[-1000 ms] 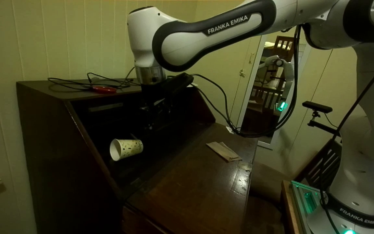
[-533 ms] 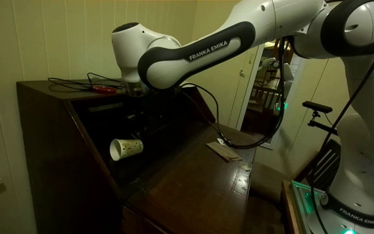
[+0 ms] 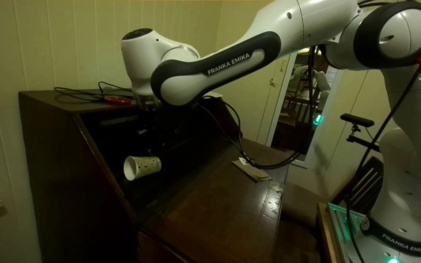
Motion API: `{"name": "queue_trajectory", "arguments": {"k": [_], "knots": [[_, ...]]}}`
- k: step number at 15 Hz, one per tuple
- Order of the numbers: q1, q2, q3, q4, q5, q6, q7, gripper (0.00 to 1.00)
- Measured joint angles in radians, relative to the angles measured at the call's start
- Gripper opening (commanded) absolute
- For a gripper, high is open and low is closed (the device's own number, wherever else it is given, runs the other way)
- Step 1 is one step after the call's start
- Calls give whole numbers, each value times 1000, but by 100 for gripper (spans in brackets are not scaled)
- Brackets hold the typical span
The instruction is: Place the coffee cup upright.
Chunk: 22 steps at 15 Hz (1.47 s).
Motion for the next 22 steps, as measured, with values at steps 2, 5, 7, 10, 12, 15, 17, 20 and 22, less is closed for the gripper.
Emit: {"name": "queue_trajectory", "arguments": {"k": [2,5,7,10,12,15,17,20,22], "knots": [[0,7,-4,0,0,21,34,100],[1,33,-17,5,0,73,90,100],[3,60,-29,23,0,108,115,100],[2,106,-49,65,0,162,117,100],[2,137,-62,103,0,189,113,100],[-1,178,-67,156,1,226,90,100],[-1,202,-64,182,8,261,67,100],[-1,225,-57,198,34,322,34,100],[-1,232,-50,201,69,335,22,100]]}}
